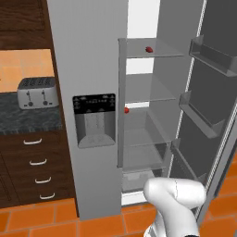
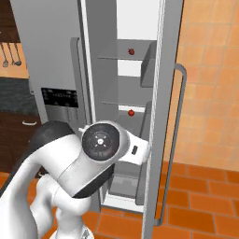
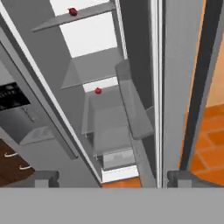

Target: Take the strawberry from the fridge and place it on top of the pancake, located on the dining counter.

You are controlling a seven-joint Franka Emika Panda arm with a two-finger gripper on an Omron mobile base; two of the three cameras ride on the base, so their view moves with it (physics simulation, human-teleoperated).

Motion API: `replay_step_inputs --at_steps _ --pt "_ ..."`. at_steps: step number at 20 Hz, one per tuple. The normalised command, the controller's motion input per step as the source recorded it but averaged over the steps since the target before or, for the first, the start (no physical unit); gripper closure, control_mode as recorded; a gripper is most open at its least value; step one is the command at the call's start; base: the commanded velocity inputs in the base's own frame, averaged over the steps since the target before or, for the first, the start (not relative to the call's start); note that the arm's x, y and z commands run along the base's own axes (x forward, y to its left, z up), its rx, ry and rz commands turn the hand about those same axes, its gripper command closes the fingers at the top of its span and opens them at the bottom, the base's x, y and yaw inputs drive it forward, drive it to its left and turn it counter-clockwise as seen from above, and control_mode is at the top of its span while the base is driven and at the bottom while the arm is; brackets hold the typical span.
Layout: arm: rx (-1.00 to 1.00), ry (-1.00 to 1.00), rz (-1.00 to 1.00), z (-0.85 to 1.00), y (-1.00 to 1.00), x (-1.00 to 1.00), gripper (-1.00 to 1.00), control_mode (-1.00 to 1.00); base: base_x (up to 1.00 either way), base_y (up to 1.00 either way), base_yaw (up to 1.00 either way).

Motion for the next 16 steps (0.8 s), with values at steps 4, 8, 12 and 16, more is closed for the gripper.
replay_step_inputs --at_steps 4,8,12,16 --pt "-0.31 0.4 -0.16 0.07 1.0 0.21 -1.0 -1.0 0.0 0.0 0.0" --pt "-0.14 0.37 -0.04 0.4 0.97 0.0 -1.0 -1.0 0.0 0.0 0.0" --pt "0.13 0.27 -0.13 0.41 0.65 -0.21 -1.0 -1.0 0.0 0.0 0.0" --pt "0.3 0.07 -0.29 0.0 0.69 -0.41 -1.0 -1.0 0.0 0.0 0.0"
